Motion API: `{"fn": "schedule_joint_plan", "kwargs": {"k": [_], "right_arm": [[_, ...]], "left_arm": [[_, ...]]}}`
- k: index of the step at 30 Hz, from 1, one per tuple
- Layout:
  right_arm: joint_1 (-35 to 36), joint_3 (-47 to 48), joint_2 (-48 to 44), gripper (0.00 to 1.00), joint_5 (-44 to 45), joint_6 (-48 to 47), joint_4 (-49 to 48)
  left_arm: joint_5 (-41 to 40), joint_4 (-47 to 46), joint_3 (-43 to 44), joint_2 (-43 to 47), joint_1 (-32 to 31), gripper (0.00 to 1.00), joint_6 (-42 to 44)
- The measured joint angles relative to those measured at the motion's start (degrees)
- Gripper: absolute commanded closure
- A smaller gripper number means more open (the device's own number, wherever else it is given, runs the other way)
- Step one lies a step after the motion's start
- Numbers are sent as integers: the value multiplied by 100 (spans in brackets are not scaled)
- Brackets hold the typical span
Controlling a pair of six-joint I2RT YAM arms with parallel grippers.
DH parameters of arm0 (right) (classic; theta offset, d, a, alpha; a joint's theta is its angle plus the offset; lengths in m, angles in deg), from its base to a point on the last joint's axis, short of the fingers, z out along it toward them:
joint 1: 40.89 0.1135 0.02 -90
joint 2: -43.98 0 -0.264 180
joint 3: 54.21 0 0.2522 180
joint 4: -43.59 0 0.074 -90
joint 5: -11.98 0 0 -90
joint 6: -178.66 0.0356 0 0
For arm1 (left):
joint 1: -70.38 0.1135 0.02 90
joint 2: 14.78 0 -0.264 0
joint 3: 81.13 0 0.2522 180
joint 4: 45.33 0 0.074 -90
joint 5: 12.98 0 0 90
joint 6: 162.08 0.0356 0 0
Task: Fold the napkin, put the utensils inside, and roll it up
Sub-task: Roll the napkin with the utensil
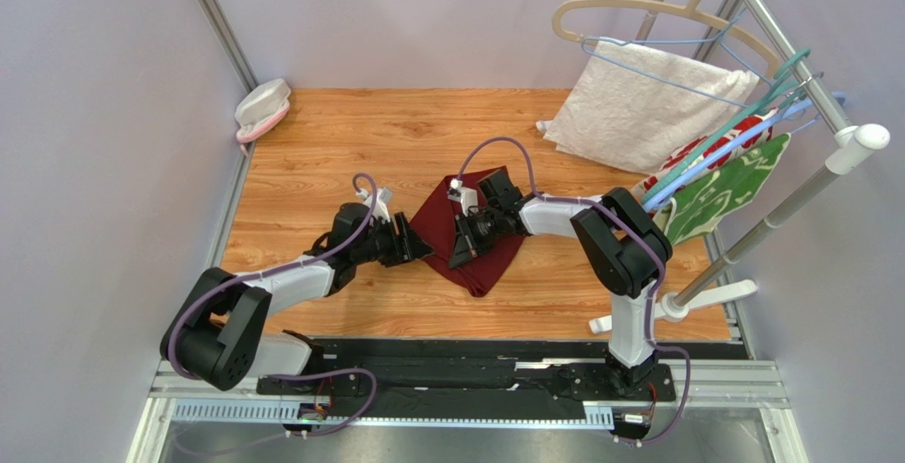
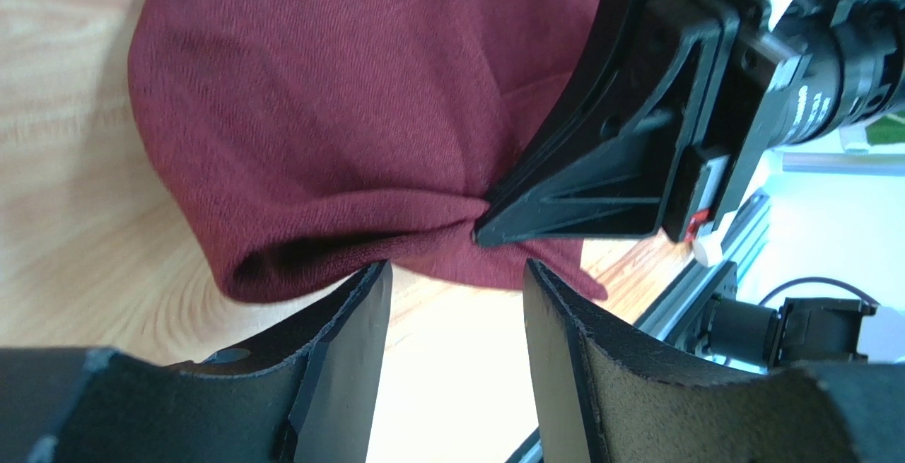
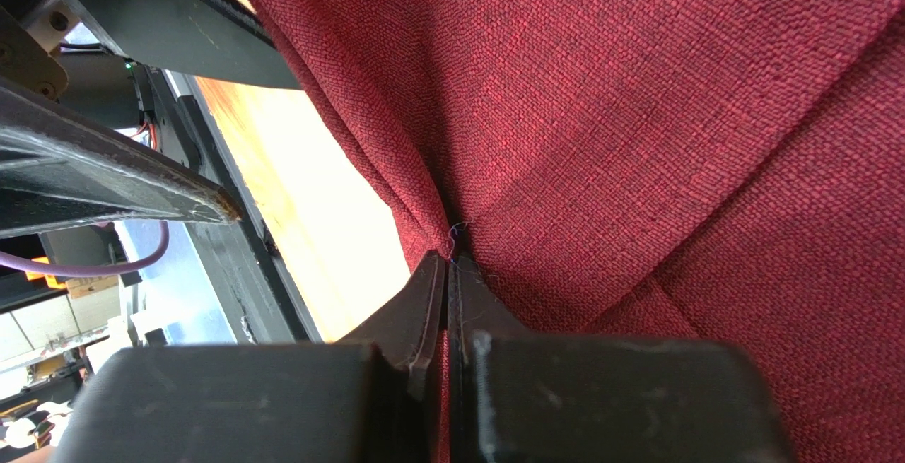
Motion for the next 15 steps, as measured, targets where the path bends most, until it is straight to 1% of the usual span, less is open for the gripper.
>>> {"fn": "schedule_joint_plan", "kwargs": {"k": [9, 15], "right_arm": [[0, -7, 0, 100, 0, 15, -15], [0, -13, 0, 100, 4, 20, -31]], "left_arm": [[-37, -426, 83, -557, -26, 43, 20], [-20, -739, 96, -737, -26, 44, 66]]}}
